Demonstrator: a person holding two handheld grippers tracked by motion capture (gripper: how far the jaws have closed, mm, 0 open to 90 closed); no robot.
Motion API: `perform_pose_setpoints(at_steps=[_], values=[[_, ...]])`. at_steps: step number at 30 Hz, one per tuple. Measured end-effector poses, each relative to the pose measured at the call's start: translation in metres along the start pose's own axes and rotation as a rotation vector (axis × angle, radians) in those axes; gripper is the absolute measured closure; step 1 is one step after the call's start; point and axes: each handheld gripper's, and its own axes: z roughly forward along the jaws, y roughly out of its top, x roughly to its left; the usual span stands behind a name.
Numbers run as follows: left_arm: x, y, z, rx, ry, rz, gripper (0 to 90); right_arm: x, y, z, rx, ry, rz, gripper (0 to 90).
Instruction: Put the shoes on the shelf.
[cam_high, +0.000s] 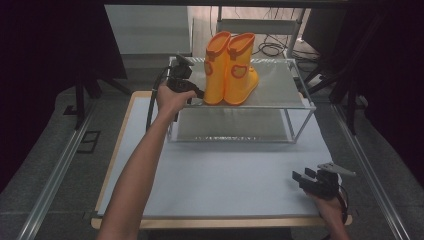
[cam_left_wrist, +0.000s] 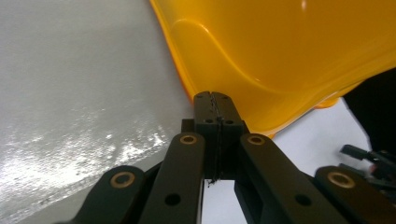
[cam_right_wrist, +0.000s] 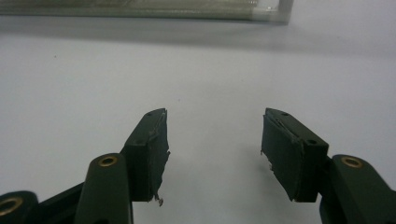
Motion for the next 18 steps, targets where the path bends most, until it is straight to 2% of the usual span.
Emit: perform_pose_setpoints(at_steps=[12, 18], values=[[-0.009, 0.001, -0.002, 0.002, 0.017, 0.025, 90.0, -0.001, 0.002, -0.003, -0.014, 0.009, 0.015, 40.3], [-0.016, 0.001, -0.001, 0.002, 0.012, 0.038, 90.0, 0.0, 0.002, -0.002, -0.014, 0.009, 0.008, 40.3]])
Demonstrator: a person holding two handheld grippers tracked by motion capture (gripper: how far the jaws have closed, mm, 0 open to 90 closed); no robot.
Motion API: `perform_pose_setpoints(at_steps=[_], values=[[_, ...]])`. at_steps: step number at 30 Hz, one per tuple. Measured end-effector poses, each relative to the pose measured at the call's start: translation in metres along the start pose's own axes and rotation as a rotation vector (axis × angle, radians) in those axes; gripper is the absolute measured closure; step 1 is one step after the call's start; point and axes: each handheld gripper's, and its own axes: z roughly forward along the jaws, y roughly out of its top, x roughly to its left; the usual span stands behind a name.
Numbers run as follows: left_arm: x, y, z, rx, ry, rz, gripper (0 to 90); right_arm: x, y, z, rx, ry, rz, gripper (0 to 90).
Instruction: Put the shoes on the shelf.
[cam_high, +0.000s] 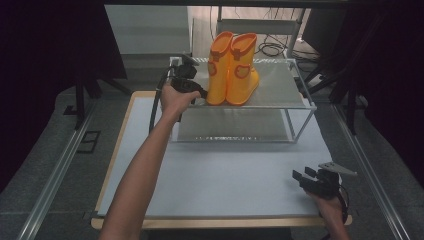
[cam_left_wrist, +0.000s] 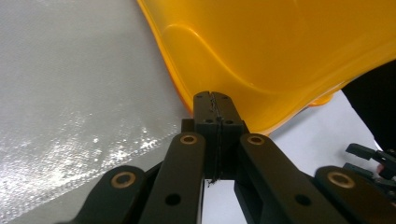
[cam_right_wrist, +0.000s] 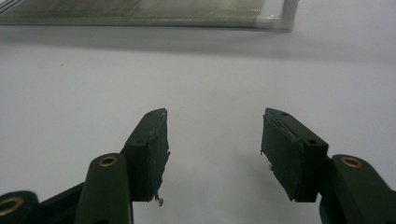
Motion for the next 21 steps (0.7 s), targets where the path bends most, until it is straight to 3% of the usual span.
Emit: perform_pose_setpoints(at_steps=[9, 21], values=[[-0.012, 0.002, 0.0, 0.001, -0.003, 0.026, 90.0, 0.001, 0.0, 0.001, 0.0, 0.006, 0.001, 40.3], [-0.017, 0.0, 0.002, -0.012, 0.016, 0.044, 90.0, 0.003, 0.001, 0.002, 0.0, 0.012, -0.004, 40.3]])
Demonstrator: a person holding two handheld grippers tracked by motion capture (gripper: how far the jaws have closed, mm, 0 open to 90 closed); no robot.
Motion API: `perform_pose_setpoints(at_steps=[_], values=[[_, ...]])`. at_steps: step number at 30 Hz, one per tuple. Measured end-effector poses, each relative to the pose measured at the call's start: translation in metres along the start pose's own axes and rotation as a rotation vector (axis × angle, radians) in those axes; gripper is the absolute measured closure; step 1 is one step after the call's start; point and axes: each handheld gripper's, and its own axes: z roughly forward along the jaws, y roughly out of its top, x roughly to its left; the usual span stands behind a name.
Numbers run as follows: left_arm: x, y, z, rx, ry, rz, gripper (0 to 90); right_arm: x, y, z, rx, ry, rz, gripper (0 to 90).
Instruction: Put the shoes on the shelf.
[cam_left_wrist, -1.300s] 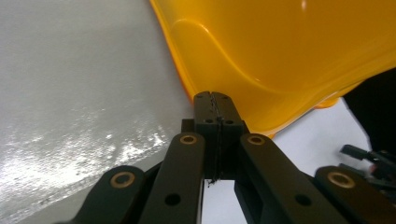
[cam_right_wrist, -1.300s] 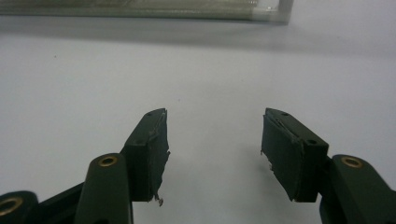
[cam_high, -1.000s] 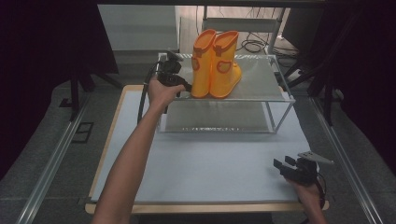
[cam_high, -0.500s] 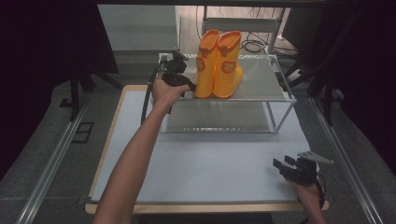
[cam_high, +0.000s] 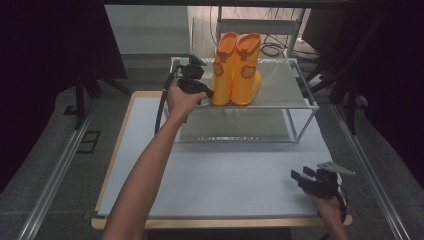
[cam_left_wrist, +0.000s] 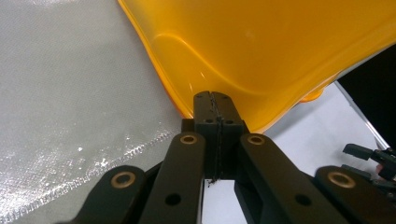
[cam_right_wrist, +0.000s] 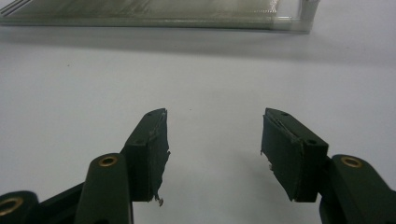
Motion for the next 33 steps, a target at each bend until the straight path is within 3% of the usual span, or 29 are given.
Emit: perform_pose_setpoints(at_steps=[3, 11, 16, 21, 28, 31, 33], values=[[-0.002, 0.0, 0.0, -0.003, 0.011, 0.014, 90.0, 0.0, 0.0, 0.001, 0.001, 0.001, 0.0, 40.3], [0.003, -0.001, 0.0, -0.006, -0.011, -0.004, 90.0, -0.001, -0.001, 0.0, 0.002, -0.001, -0.003, 40.3], [-0.003, -0.001, 0.0, -0.015, 0.014, 0.019, 90.0, -0.001, -0.001, 0.002, 0.007, 0.0, -0.002, 40.3], [-0.007, -0.002, -0.001, -0.033, 0.001, 0.027, 90.0, 0.0, -0.001, 0.003, 0.007, 0.0, 0.001, 40.3], [0.001, -0.003, -0.003, -0.028, -0.019, 0.021, 89.6, -0.001, -0.001, 0.001, 0.007, 0.001, 0.001, 40.3], [0.008, -0.005, -0.01, -0.044, -0.053, 0.025, 81.9, -0.003, -0.002, -0.001, 0.003, -0.002, 0.003, 40.3], [0.01, -0.007, -0.015, -0.049, -0.049, 0.031, 80.9, -0.004, -0.002, -0.002, 0.001, -0.003, 0.003, 40.3]])
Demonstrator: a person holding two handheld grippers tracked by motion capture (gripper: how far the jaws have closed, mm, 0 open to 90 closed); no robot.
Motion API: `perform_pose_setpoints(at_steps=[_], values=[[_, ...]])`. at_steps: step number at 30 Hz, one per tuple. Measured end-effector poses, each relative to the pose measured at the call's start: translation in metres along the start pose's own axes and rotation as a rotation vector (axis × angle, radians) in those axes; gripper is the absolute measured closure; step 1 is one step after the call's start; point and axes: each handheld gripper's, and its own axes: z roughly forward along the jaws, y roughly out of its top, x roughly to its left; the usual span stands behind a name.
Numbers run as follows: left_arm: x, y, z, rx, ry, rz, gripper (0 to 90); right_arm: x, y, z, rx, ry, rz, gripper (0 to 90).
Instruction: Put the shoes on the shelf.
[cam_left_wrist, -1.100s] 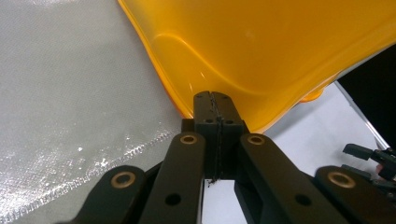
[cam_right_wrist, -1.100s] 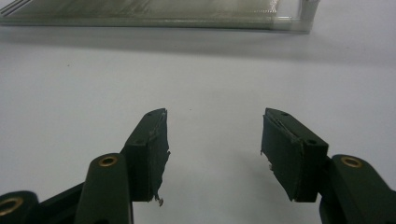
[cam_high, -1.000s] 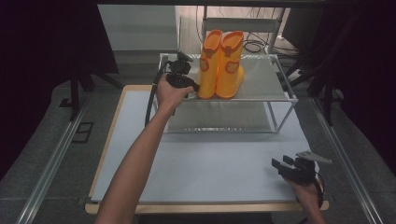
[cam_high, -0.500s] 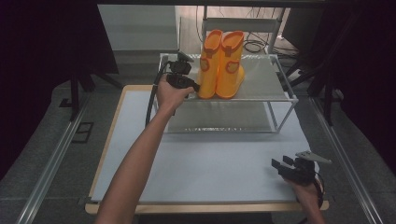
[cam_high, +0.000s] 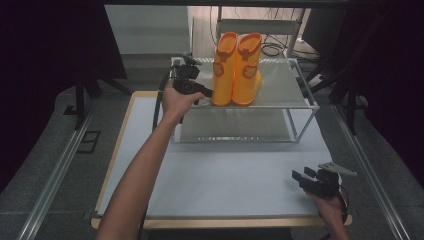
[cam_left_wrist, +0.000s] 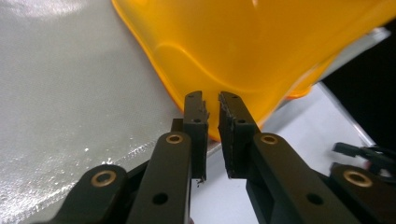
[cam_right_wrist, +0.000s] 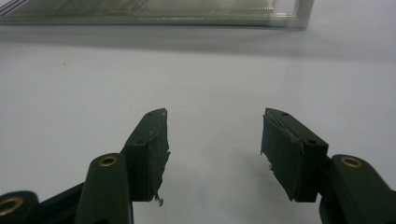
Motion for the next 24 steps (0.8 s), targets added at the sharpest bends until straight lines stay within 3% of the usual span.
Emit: perform_pose_setpoints(at_steps=[14, 24], values=[[0.009, -0.026, -0.033, 0.001, -0.027, 0.08, 51.8, 0.002, -0.001, 0.001, 0.005, 0.002, -0.002, 40.1], [0.011, -0.055, -0.051, -0.026, -0.041, 0.116, 49.6, 0.002, -0.001, 0.0, 0.004, 0.003, -0.008, 39.9]])
